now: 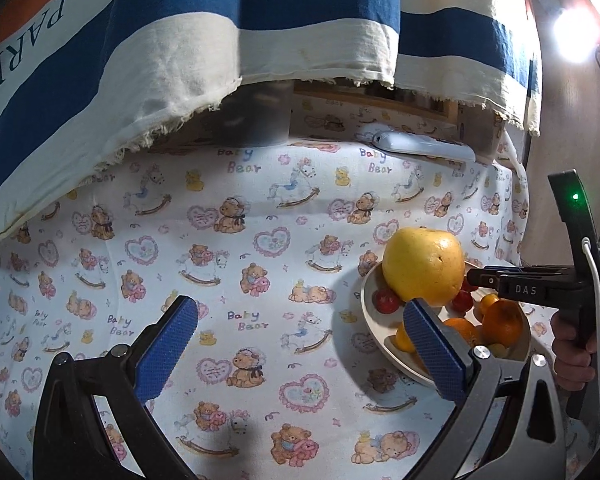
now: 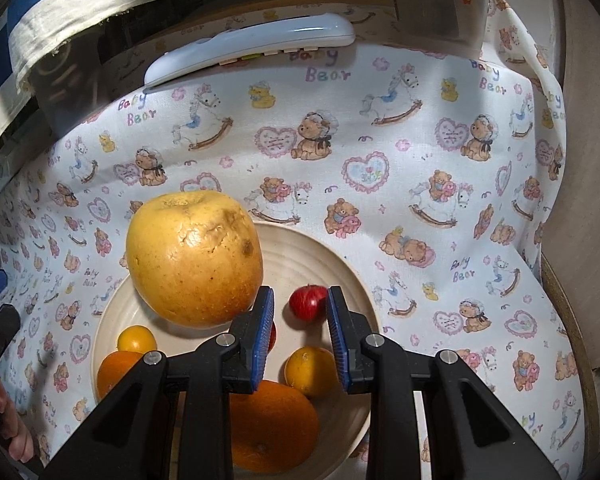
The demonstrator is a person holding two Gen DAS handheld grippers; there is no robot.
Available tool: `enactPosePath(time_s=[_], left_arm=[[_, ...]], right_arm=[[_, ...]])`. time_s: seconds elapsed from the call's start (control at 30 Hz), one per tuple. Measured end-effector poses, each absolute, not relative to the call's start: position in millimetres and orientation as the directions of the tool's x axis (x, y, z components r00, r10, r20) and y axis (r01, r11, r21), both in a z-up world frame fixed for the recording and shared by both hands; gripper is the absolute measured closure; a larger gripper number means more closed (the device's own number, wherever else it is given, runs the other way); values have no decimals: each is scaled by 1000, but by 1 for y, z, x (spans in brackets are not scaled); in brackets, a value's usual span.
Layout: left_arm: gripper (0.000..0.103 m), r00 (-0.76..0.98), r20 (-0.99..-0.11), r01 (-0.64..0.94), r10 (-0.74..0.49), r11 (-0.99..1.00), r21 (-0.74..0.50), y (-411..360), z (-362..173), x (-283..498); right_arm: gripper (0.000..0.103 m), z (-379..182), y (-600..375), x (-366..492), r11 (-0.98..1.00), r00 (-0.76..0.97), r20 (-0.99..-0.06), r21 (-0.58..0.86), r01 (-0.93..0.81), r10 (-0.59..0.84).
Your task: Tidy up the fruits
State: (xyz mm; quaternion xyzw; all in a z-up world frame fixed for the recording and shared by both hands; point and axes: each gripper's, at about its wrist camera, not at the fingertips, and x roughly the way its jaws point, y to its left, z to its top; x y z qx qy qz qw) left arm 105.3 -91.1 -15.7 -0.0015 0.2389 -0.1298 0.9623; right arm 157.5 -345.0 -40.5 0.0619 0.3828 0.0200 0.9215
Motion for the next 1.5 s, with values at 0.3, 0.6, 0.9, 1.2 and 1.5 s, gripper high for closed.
enactPosePath(time_s=[0.3, 0.6, 0.9, 1.2, 1.5], left_arm=[[1, 889, -412, 203, -199, 979, -36, -88, -9, 97], [1, 948, -281, 148, -149, 989, -26, -81, 30, 57], [1, 975, -197, 104, -104, 995, -11, -66, 62, 16], [1, 974, -194, 111, -114, 993, -28, -59, 48, 12], [1, 970, -207, 131, -131, 991, -13, -58, 23, 22]], right_arm=[[75, -29, -348, 150, 991, 741, -667, 130, 9, 81], [75, 31, -338, 110, 994, 874, -485, 79, 81, -33], [36, 65, -297, 48, 998, 950, -311, 66, -14, 34], [1, 48, -300, 8, 993, 984, -174, 113, -29, 48], [0, 19, -296, 13, 995, 972, -226, 97, -36, 57]])
